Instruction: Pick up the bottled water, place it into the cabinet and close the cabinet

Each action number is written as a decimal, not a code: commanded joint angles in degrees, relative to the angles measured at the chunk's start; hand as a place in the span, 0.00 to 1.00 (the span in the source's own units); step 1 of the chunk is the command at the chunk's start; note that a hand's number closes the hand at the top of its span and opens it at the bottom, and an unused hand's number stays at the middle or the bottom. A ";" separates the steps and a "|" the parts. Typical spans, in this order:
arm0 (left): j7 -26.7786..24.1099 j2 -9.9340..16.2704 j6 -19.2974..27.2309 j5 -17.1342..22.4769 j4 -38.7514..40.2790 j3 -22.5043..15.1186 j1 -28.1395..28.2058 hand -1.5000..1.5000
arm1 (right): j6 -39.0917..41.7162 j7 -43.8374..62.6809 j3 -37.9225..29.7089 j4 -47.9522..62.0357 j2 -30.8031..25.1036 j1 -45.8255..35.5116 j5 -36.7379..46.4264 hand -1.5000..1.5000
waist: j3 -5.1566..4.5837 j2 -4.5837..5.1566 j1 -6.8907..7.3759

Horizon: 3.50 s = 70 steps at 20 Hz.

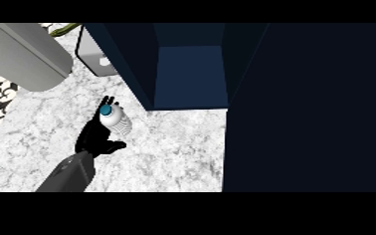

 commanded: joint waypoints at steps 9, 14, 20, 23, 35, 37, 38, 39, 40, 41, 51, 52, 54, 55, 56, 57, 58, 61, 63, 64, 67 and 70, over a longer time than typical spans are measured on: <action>-2.91 -2.16 -5.06 -0.62 -0.88 -0.99 -1.06 1.00 | -0.26 -0.50 -0.60 -0.97 -0.95 0.67 -0.41 0.00 | 0.00 -0.11 0.05; -5.47 -4.09 -0.08 -1.60 -1.29 -1.49 -1.26 1.00 | -2.03 0.32 3.71 -0.72 0.83 0.97 2.24 0.00 | -0.03 0.00 -0.18; -12.16 -1.82 -1.91 0.28 -4.83 -0.14 8.48 1.00 | -0.71 -2.10 0.48 -0.82 -0.99 3.63 0.21 0.00 | 0.07 -0.47 0.87; -7.49 1.34 -4.48 2.07 -8.75 -0.02 8.66 1.00 | -2.06 1.16 -2.58 0.73 -0.87 -1.85 -1.86 0.00 | 0.16 -0.61 1.82; 0.44 -4.09 -4.31 8.58 -20.54 -0.59 12.62 1.00 | -3.41 -1.32 3.27 2.26 1.27 -0.09 2.48 0.00 | 0.18 -0.73 1.75; 4.63 -5.28 -3.50 10.64 -27.72 -1.31 16.42 1.00 | 0.74 -5.97 0.26 3.53 -1.79 3.46 -0.37 0.00 | 0.25 -0.93 1.94; 6.12 -6.16 -1.46 10.78 -27.81 -1.69 14.10 1.00 | 1.25 -3.63 -2.65 3.47 -3.37 1.45 -2.44 0.00 | 0.22 -0.77 1.71; 11.13 -5.52 -2.40 11.73 -33.87 -2.97 18.55 1.00 | -2.11 -3.67 1.44 3.19 0.05 -0.13 1.93 0.00 | 0.26 -0.93 2.28; 11.60 -6.74 -1.17 12.54 -37.48 -3.36 20.53 1.00 | 0.88 -4.89 -0.60 1.82 -2.79 3.18 -1.02 0.00 | 0.25 -0.92 2.04; 13.79 -4.82 -0.82 13.12 -35.96 -2.99 17.99 1.00 | -1.29 -2.77 1.15 2.92 -1.13 0.92 0.37 0.00 | 0.19 -0.72 1.71; 18.37 -11.14 16.49 16.26 -60.22 -20.38 24.04 1.00 | -1.25 -3.21 1.45 4.25 -1.06 -0.70 0.10 0.00 | 0.17 -0.72 1.55; 18.45 -11.15 20.21 15.32 -63.34 -23.21 25.07 1.00 | -3.04 -0.33 3.20 1.48 -0.35 -0.09 0.63 0.00 | 0.17 -0.77 1.62; 25.18 -11.16 21.62 15.56 -66.86 -20.96 22.09 1.00 | -2.67 -1.16 2.53 2.45 -0.51 -1.21 -0.15 0.00 | 0.18 -0.71 1.64; 22.98 -11.16 26.45 16.45 -66.92 -25.50 20.59 1.00 | -2.91 -1.55 4.42 3.90 -0.04 -1.06 1.81 0.00 | 0.17 -0.71 1.47; 27.60 -11.17 29.28 16.92 -69.45 -24.87 18.48 1.00 | -2.22 -3.03 4.79 1.78 -1.12 2.57 1.97 0.00 | 0.19 -0.81 1.27; 24.17 -11.17 31.08 16.11 -68.33 -27.45 18.58 1.00 | -4.41 2.62 2.44 2.72 0.18 -5.35 0.02 0.00 | 0.16 -0.60 1.60; 23.37 -11.17 32.59 16.02 -66.64 -28.18 15.94 1.00 | -4.86 1.43 4.94 2.11 0.58 -3.02 1.92 0.00 | 0.15 -0.60 1.29; 28.05 -11.18 36.14 13.93 -68.94 -28.46 13.13 1.00 | -3.15 -2.26 3.13 1.98 -0.81 -0.01 -0.02 0.00 | 0.17 -0.64 1.18; 30.81 -11.18 41.20 14.56 -69.89 -29.75 9.24 1.00 | -4.75 2.56 1.79 1.08 -0.61 -3.58 -1.69 0.00 | 0.17 -0.59 1.34; 29.30 -11.18 42.04 15.00 -67.05 -30.62 8.59 1.00 | -2.49 -1.78 3.50 -0.17 -2.48 3.27 -1.02 0.00 | 0.16 -0.63 0.90; 28.28 -11.17 47.43 13.29 -67.22 -34.48 6.04 1.00 | -5.88 1.03 6.52 1.57 0.59 -2.59 2.59 0.00 | 0.15 -0.61 1.13; 26.46 -11.17 49.90 9.99 -56.94 -32.92 -3.97 1.00 | -3.13 -1.24 2.45 3.17 -1.51 -2.18 -0.91 0.00 | 0.17 -0.34 -0.01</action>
